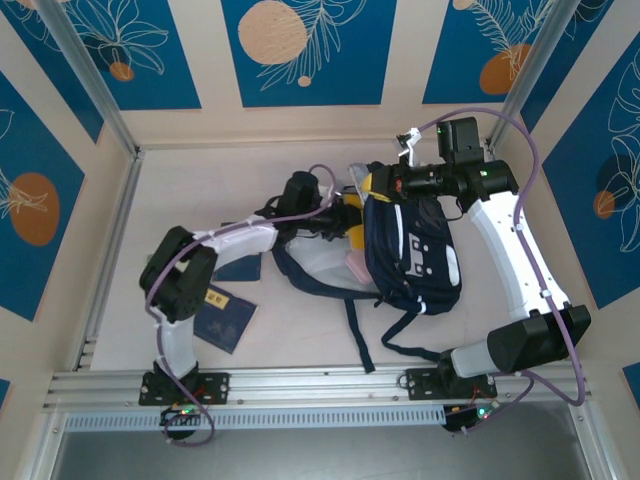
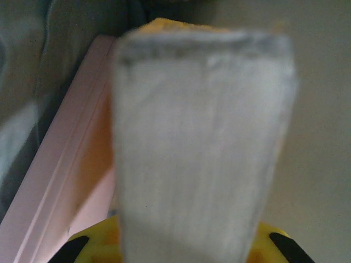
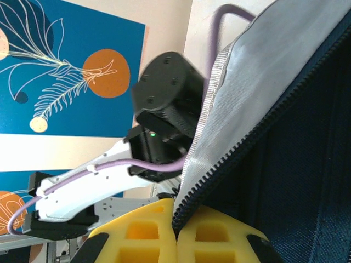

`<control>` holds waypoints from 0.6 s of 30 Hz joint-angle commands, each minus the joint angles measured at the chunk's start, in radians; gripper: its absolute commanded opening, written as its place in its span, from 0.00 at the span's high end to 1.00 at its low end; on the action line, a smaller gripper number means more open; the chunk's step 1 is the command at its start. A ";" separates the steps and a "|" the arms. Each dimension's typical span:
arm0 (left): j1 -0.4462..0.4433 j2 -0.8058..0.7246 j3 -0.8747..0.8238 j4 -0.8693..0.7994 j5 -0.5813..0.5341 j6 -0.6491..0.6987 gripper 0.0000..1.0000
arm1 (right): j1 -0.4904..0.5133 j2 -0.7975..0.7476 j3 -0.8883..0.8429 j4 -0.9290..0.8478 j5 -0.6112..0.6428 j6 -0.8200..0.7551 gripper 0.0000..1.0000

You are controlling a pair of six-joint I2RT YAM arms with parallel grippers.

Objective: Pack the student bag
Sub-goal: Place the book in the student bag.

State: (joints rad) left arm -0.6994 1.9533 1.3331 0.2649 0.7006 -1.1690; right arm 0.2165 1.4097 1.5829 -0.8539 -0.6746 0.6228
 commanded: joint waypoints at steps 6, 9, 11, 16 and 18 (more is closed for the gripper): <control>-0.118 0.250 0.345 0.008 0.020 0.000 0.65 | 0.013 -0.079 -0.116 0.209 -0.045 0.110 1.00; -0.113 0.220 0.338 -0.054 0.008 0.027 0.46 | -0.005 -0.112 -0.152 0.207 0.035 0.115 1.00; -0.103 0.149 0.288 -0.137 -0.018 0.099 0.39 | -0.028 -0.136 -0.173 0.202 0.090 0.118 1.00; -0.058 -0.062 0.096 -0.273 -0.080 0.228 0.32 | -0.084 -0.184 -0.233 0.218 0.178 0.136 1.00; -0.041 -0.134 0.018 -0.279 -0.084 0.242 0.31 | -0.092 -0.191 -0.250 0.226 0.199 0.139 1.00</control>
State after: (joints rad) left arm -0.7677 1.9450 1.4132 0.0284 0.6380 -1.0130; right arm 0.1406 1.2503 1.3479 -0.6888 -0.5182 0.7448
